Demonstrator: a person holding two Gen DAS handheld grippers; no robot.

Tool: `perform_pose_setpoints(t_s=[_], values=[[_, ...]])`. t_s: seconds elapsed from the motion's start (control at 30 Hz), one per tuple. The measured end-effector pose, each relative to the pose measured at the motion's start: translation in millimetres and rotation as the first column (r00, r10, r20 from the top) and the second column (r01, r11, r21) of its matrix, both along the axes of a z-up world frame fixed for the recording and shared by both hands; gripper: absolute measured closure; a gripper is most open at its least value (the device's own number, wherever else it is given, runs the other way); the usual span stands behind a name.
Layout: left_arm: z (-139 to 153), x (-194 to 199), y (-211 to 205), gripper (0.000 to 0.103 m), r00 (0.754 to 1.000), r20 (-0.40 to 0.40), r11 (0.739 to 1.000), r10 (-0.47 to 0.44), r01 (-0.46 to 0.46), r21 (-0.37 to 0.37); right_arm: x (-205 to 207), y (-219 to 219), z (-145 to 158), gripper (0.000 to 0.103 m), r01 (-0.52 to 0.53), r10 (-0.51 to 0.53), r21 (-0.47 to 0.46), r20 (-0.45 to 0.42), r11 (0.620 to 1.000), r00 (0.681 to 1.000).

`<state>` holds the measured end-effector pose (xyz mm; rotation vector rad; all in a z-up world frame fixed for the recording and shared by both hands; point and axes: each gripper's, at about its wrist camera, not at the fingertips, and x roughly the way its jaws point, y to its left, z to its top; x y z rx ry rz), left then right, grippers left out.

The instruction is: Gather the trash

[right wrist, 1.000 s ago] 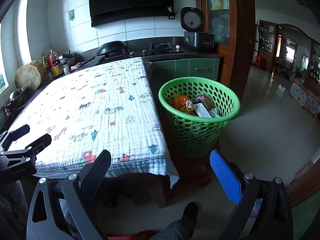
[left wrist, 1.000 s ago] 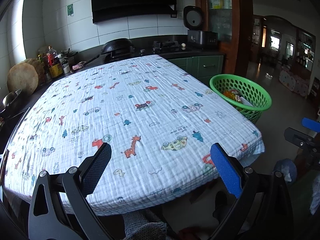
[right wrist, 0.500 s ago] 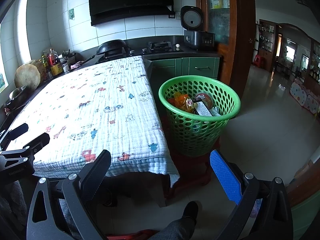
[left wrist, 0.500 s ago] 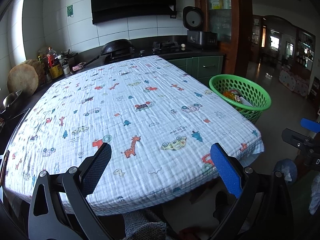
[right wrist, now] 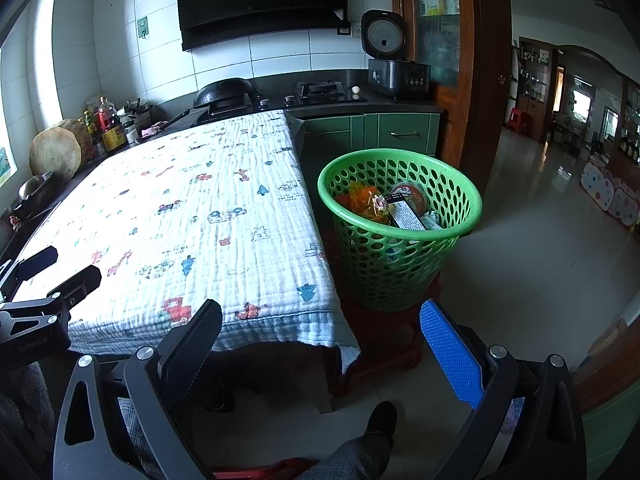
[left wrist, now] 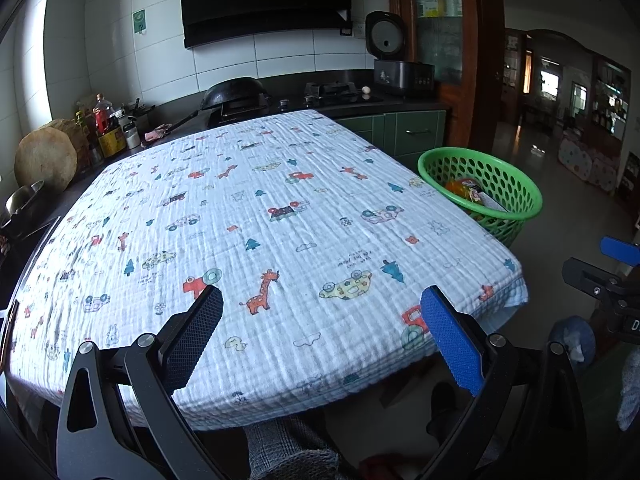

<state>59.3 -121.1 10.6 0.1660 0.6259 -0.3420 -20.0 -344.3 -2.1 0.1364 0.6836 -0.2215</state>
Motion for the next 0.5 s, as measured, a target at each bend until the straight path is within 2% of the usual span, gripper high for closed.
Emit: perform_pose_setpoints(t_s=[0.5], values=[[-0.7,3.4,2.3,0.005,1.0,-0.002,1.0,0.022,-0.022,0.0,1.2,0.4,-1.6,0.007,-0.003,0.003,0.002,-0.002,1.0,1.0]])
